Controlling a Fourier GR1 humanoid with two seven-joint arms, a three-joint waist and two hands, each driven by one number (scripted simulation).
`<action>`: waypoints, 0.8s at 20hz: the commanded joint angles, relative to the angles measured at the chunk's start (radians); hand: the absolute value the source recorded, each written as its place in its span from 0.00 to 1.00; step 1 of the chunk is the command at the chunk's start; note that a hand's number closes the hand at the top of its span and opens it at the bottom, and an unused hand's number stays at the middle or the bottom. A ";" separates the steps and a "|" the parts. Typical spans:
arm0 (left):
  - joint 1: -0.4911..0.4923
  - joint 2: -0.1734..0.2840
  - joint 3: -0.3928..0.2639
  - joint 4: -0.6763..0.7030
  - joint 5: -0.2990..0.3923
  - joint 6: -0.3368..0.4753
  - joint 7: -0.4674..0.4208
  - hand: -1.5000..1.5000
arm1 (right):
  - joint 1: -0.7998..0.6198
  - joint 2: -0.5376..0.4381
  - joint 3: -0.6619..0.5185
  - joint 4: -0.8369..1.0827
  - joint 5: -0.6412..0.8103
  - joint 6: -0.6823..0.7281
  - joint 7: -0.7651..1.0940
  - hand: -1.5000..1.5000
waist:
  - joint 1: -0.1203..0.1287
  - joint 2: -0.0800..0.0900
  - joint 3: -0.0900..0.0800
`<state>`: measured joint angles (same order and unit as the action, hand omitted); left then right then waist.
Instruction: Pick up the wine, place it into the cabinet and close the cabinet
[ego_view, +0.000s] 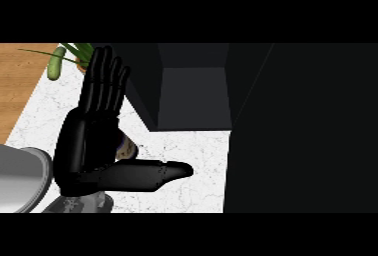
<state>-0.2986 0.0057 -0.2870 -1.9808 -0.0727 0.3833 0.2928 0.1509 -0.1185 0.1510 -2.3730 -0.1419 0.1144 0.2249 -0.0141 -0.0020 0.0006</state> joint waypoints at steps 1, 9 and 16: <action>-0.137 -0.005 -0.052 -0.032 -0.038 0.116 0.190 0.00 | -0.029 -0.022 -0.059 -0.030 -0.085 0.013 0.069 0.00 | 0.009 0.000 0.000; -0.195 -0.006 -0.227 0.020 -0.144 0.299 0.237 0.00 | -0.093 0.021 0.018 -0.119 0.006 -0.066 0.198 0.00 | 0.011 0.000 -0.001; -0.271 -0.006 -0.237 -0.041 -0.261 0.343 0.383 0.00 | -0.184 -0.013 -0.091 -0.099 -0.089 -0.062 0.279 0.00 | 0.018 -0.002 0.000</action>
<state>-0.5759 0.0003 -0.4971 -1.9424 -0.2353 0.7120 0.5728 0.0067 -0.1141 0.1273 -2.4306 -0.1507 0.0595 0.4390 -0.0037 -0.0021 0.0003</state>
